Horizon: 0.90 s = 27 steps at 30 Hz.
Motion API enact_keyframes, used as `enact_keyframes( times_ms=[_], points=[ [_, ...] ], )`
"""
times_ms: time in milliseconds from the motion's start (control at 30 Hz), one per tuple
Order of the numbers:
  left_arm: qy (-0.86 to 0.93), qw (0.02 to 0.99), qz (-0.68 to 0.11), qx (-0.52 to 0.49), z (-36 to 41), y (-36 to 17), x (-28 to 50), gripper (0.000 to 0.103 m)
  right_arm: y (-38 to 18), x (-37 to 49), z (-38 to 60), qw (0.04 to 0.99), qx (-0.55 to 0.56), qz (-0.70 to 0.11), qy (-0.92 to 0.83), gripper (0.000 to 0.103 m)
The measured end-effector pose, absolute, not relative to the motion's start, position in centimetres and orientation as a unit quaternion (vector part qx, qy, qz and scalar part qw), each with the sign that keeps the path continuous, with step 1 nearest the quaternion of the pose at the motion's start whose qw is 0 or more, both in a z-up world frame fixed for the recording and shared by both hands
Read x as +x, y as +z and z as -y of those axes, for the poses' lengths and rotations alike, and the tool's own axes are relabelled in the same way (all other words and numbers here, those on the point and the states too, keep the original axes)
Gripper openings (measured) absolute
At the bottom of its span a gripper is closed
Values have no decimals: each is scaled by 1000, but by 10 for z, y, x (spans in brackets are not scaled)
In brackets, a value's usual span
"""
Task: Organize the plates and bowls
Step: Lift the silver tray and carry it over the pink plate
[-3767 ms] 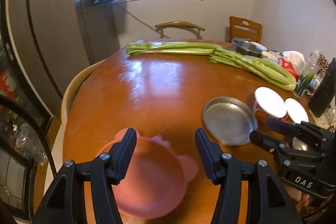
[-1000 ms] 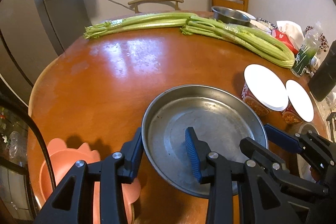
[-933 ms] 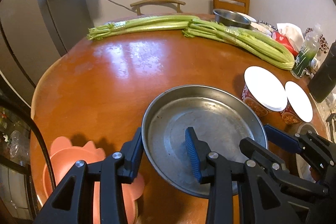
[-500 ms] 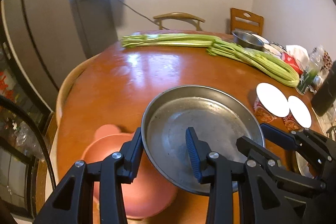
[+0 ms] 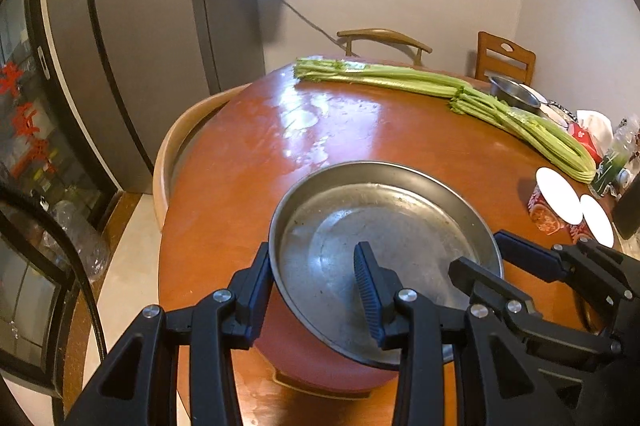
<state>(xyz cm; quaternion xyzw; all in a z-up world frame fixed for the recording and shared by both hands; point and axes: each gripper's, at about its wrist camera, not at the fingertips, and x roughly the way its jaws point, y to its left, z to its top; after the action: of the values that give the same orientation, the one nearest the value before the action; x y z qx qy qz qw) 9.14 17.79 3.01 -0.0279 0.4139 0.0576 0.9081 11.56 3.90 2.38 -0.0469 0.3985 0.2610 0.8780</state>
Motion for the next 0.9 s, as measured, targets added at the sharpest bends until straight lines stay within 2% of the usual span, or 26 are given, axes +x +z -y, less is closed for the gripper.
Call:
enact_keyframes(
  times_ms=[900],
  points=[
    [49, 883, -466, -39, -202, -25, 98, 40, -24, 119, -72, 855, -75, -442, 261, 40]
  ],
)
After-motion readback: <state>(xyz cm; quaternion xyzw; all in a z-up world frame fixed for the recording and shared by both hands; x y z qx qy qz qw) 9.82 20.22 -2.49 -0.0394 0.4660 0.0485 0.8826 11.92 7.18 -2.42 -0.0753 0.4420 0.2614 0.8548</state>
